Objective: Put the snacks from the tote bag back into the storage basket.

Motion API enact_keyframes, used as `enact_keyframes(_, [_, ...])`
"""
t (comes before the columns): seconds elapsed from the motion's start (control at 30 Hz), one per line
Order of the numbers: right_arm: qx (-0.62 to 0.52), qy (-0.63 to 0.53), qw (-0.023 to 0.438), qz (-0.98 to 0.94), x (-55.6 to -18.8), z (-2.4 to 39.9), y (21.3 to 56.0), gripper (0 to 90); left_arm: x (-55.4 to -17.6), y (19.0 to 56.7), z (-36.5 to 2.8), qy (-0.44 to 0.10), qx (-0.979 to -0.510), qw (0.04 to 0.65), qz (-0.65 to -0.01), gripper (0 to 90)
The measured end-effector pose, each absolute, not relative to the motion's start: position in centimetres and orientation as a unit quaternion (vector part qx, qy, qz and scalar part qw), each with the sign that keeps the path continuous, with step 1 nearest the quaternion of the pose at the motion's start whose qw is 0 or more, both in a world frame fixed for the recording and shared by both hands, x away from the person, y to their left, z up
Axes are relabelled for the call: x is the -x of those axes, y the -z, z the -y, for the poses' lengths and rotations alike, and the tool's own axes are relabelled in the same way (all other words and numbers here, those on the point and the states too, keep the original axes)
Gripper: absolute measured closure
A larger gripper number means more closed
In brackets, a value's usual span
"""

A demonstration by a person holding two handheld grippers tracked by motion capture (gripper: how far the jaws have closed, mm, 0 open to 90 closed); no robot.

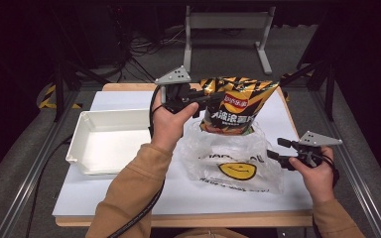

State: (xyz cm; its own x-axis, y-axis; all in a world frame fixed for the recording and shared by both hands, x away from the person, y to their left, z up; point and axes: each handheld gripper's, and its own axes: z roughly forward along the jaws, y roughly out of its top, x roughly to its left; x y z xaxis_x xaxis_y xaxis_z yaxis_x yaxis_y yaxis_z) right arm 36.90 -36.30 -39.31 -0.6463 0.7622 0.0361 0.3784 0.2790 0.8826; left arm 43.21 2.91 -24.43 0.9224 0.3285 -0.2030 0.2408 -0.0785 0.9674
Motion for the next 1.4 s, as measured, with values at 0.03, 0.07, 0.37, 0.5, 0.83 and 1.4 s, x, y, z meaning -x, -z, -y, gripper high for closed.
enact_keyframes(0.03, [-0.367, -0.474, 0.204, -0.774, -36.9, 36.3, 39.3, 32.8, -43.2, 24.4, -3.0, -0.034, -0.735, 0.649, -0.194, 84.8])
enact_keyframes(0.07, [-0.367, -0.475, 0.205, -0.774, -36.9, 36.4, 39.3, 32.9, -43.2, 24.4, -3.1, -0.034, -0.735, 0.649, -0.196, 84.8])
enact_keyframes(0.37, [-0.367, -0.477, 0.204, -0.772, -37.0, 36.4, 39.2, 32.9, -43.4, 24.6, -4.9, -0.043, -0.734, 0.647, -0.202, 84.8])
enact_keyframes(0.5, [-0.367, -0.476, 0.203, -0.773, -37.0, 36.4, 39.2, 32.9, -43.4, 24.6, -6.0, -0.050, -0.734, 0.644, -0.207, 84.8])
enact_keyframes(0.83, [-0.371, -0.480, 0.202, -0.769, -37.0, 36.6, 39.2, 33.0, -43.4, 24.7, -9.9, -0.068, -0.724, 0.646, -0.232, 84.7])
enact_keyframes(1.4, [-0.375, -0.484, 0.215, -0.761, -36.6, 37.2, 38.9, 32.9, -43.6, 25.2, -14.9, -0.093, -0.712, 0.643, -0.267, 84.7])
